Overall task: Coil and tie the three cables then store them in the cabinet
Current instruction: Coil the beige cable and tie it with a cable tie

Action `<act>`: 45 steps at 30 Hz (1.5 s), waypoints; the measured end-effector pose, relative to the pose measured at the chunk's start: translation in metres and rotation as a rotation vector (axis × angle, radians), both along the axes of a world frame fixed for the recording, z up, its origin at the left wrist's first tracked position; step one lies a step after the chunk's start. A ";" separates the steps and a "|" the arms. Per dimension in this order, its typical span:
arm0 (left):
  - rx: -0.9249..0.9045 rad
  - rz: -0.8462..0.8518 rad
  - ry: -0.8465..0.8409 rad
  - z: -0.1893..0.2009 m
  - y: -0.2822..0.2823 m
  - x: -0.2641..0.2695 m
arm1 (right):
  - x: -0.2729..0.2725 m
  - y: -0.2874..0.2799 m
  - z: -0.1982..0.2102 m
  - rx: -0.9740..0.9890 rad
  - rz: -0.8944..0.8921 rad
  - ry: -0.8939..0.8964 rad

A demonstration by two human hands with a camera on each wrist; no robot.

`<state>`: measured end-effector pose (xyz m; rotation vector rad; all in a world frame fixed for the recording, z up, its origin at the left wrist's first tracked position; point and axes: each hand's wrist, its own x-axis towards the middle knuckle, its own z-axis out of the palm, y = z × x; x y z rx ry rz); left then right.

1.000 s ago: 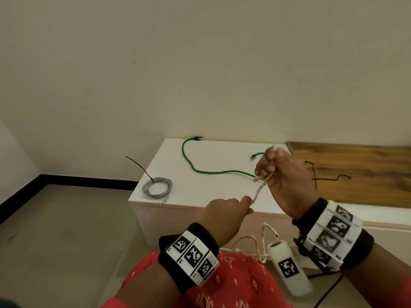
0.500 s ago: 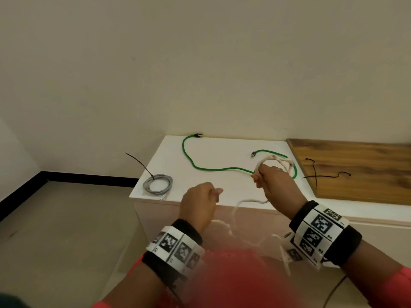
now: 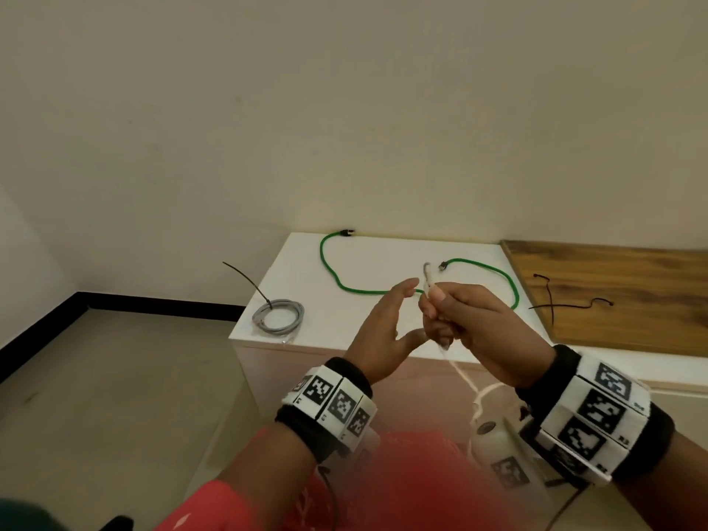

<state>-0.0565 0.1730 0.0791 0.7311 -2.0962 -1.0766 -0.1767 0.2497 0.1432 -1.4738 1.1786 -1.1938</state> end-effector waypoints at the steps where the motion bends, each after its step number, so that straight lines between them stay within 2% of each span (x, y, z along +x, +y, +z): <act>1: 0.041 -0.044 0.064 0.001 0.001 -0.004 | 0.002 0.001 0.003 0.034 0.045 -0.107; 3: 0.133 -0.099 0.166 0.003 0.006 -0.010 | 0.003 0.004 0.009 0.091 0.124 -0.313; 6: 0.156 -0.058 0.174 -0.001 0.006 -0.015 | -0.001 0.004 0.018 0.096 0.201 -0.553; 10: 0.266 -0.069 0.205 -0.012 0.013 -0.014 | -0.011 -0.001 0.021 0.031 0.102 -0.875; 13: 0.186 -0.050 0.149 -0.018 0.018 -0.015 | -0.013 -0.004 0.019 -0.069 -0.017 -0.939; 16: 0.114 -0.042 0.001 -0.027 0.021 -0.011 | -0.015 -0.005 0.022 -0.163 -0.074 -0.946; 19: -0.097 -0.037 -0.182 -0.035 0.024 -0.005 | -0.019 -0.006 0.025 -0.243 -0.143 -0.897; 23: -0.438 -0.009 -0.537 -0.025 0.026 -0.003 | -0.018 -0.009 0.013 -0.293 -0.197 -0.744; 25: -0.586 -0.020 -0.662 -0.015 0.027 -0.002 | -0.018 -0.011 0.003 -0.327 -0.250 -0.548; 28: -0.707 -0.059 -0.769 -0.003 0.029 0.003 | -0.019 -0.012 -0.008 -0.443 -0.337 -0.026; 29: -0.755 -0.070 -0.773 -0.002 0.029 0.004 | -0.019 -0.013 -0.010 -0.456 -0.343 0.088; 31: -0.890 -0.107 -0.752 0.002 0.032 0.008 | -0.018 -0.013 -0.014 -0.442 -0.347 0.181; 33: -1.019 -0.102 -0.799 0.004 0.033 0.013 | -0.017 -0.014 -0.018 -0.412 -0.340 0.257; 35: -1.118 -0.029 -0.765 0.002 0.031 0.012 | -0.017 -0.014 -0.023 -0.354 -0.308 0.388; 37: -1.203 0.032 -0.682 0.004 0.029 0.011 | -0.019 -0.015 -0.029 -0.313 -0.263 0.592; 40: -1.215 0.141 -0.497 0.005 0.025 0.012 | -0.023 -0.015 -0.035 -0.277 -0.165 0.895; 42: -1.190 0.205 -0.404 0.009 0.022 0.014 | -0.025 -0.016 -0.035 -0.199 -0.094 0.948; 45: -1.172 0.297 -0.334 0.011 0.018 0.018 | -0.027 -0.014 -0.032 -0.112 0.010 0.847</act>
